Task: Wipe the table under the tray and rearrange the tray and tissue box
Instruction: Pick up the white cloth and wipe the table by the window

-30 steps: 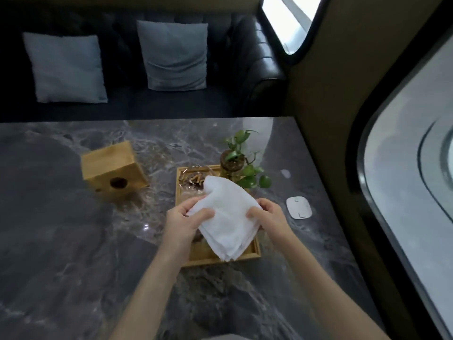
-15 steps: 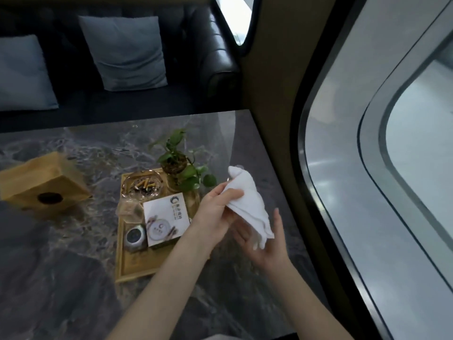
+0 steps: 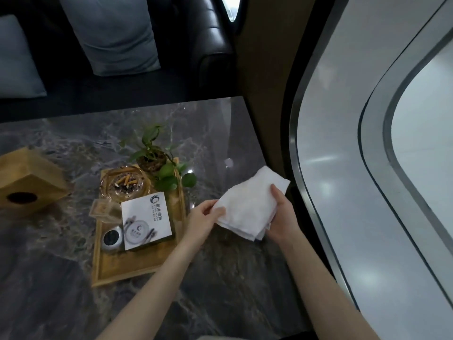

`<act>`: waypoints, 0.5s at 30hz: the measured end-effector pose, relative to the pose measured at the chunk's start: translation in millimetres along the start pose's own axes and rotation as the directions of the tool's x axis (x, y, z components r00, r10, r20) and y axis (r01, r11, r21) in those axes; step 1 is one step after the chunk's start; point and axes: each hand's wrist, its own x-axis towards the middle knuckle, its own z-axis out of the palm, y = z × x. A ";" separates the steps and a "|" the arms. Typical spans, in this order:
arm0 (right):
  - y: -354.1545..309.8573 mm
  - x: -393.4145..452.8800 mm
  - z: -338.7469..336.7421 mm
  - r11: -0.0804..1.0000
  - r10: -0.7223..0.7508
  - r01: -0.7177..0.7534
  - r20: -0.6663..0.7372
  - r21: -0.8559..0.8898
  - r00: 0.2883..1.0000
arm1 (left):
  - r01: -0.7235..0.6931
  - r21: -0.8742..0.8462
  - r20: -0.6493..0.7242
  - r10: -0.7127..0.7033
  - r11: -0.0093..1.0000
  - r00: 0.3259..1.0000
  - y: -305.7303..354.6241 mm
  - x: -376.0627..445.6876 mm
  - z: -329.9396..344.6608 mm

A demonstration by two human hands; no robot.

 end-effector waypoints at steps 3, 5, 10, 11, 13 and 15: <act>-28.7 4.6 16.5 0.960 -0.114 0.089 -0.081 -0.267 0.990 | -0.133 0.360 -0.083 0.173 0.923 0.981 -10.0 12.7 0.1; -46.8 13.0 29.0 0.825 -0.241 0.155 -0.089 -0.544 0.966 | -0.189 0.605 -0.049 0.273 0.774 0.961 -17.2 21.8 -1.1; -70.9 39.9 58.9 0.297 -0.558 0.294 0.085 -0.909 0.826 | -0.226 0.851 0.106 0.266 0.474 0.958 -32.4 44.3 2.9; -71.1 47.8 62.0 0.153 -0.604 0.296 0.148 -0.943 0.783 | -0.221 0.870 0.115 0.253 0.442 0.961 -35.5 47.3 5.2; -63.5 67.7 63.1 -0.092 -0.629 0.306 0.293 -0.948 0.720 | -0.211 0.889 0.118 0.240 0.407 0.964 -40.8 50.5 9.2; -46.7 88.8 60.0 -0.164 -0.560 0.330 0.363 -0.930 0.745 | -0.206 0.896 0.120 0.234 0.394 0.965 -44.9 51.9 10.8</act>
